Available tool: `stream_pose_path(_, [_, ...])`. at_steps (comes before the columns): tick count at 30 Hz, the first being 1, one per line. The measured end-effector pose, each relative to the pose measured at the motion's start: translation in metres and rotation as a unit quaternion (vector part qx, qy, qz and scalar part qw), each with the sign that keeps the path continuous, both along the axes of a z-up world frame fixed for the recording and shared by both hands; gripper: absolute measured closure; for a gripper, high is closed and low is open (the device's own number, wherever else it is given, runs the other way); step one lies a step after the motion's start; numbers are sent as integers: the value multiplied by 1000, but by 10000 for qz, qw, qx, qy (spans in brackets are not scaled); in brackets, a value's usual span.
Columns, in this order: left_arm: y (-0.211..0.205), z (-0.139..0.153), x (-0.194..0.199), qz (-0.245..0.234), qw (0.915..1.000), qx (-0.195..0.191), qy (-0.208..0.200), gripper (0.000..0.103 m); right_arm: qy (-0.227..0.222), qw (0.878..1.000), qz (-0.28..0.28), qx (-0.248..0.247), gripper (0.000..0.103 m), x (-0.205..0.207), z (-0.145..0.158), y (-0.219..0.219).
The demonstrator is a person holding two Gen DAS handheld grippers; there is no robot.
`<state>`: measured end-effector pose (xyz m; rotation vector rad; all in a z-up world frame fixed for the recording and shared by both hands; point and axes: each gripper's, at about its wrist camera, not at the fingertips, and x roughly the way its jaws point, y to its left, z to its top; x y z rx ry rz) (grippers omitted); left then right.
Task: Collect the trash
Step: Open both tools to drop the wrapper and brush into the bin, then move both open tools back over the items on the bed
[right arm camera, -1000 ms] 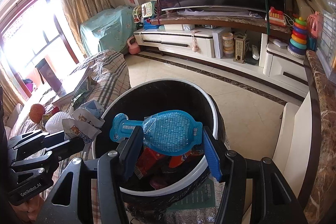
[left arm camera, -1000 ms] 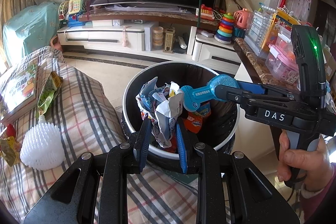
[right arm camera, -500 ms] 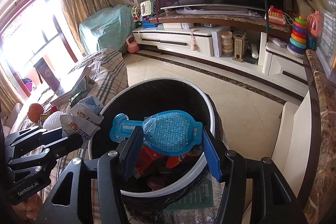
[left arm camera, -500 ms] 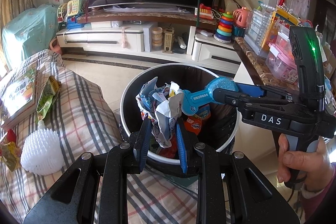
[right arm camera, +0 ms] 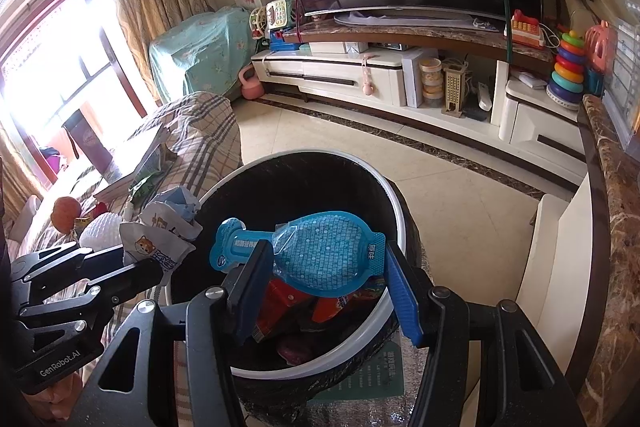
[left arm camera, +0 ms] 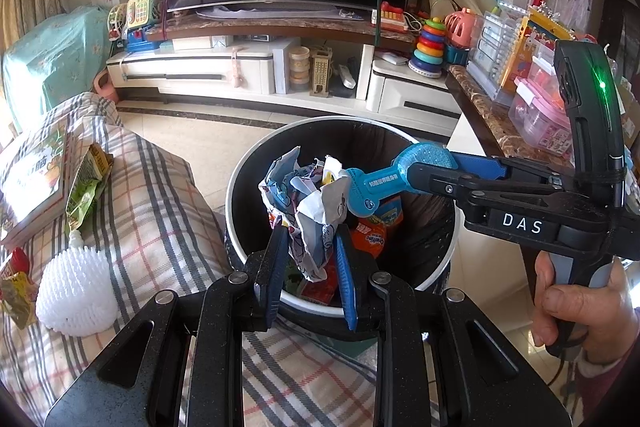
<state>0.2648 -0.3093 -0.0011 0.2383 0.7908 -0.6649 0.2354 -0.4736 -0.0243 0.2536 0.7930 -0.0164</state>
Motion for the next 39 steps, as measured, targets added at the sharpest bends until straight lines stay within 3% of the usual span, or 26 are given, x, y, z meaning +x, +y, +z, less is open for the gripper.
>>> stream_pose_path(3, [0, 0, 1, -7, 10000, -15, 21, 75, 29, 10000, 24, 23, 45, 2, 0, 0])
stream_pose_path(7, [3, 2, -1, 63, 10000, -9, -50, 58, 27, 9999, 42, 101, 44, 4, 1, -1])
stream_pose_path(12, [17, 2, -5, 207, 9997, -101, -19, 54, -55, 9998, 0, 172, 41, -3, 4, 1])
stream_pose_path(14, [27, 1, -9, 289, 9994, -168, -8, 50, -120, 9997, 11, 232, 37, -8, 6, 5])
stream_pose_path(16, [40, -1, -14, 406, 9989, -243, 12, 46, -205, 9994, 46, 289, 26, -13, 9, 9])
stream_pose_path(21, [77, -8, -30, 717, 9962, -456, 169, 44, -406, 9978, 148, 500, 13, -27, 16, 27])
stream_pose_path(31, [166, -16, -57, 1498, 9863, -643, 269, 42, -581, 9935, 652, 729, 10, -45, 21, 94])
stream_pose_path(39, [234, -27, -62, 2115, 9744, -680, 351, 42, -336, 9906, 1124, 710, 10, -40, 7, 155])
